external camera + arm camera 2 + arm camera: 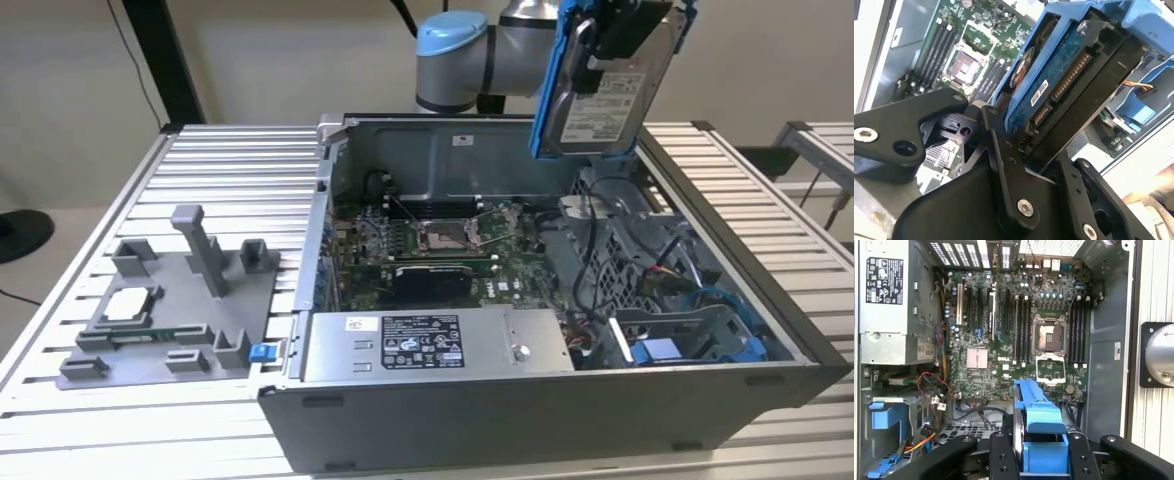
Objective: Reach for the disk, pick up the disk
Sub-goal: 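Pick up the disk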
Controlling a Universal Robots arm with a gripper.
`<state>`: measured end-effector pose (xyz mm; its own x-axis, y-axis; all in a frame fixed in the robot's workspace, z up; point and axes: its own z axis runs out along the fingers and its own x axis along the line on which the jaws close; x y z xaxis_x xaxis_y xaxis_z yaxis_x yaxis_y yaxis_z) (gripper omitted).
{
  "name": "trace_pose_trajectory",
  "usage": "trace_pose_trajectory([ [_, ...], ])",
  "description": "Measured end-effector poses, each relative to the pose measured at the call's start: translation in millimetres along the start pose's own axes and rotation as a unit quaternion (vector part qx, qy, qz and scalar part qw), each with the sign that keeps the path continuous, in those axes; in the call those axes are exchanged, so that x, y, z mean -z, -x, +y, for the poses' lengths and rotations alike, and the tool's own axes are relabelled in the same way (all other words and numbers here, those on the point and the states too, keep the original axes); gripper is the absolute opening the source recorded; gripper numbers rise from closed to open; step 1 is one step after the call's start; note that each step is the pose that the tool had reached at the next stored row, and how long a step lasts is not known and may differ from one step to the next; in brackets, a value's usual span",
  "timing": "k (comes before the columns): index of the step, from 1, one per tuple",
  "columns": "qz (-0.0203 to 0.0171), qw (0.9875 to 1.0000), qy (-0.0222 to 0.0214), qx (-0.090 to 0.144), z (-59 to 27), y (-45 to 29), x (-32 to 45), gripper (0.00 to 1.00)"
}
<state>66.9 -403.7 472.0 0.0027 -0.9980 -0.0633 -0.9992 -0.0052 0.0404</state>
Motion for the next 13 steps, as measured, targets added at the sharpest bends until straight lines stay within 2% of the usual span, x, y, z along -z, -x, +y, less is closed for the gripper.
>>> trace_pose_trajectory([
  [13, 0.0, 1.0, 0.0, 0.0, -0.6, -11.9, 0.3, 0.0],
])
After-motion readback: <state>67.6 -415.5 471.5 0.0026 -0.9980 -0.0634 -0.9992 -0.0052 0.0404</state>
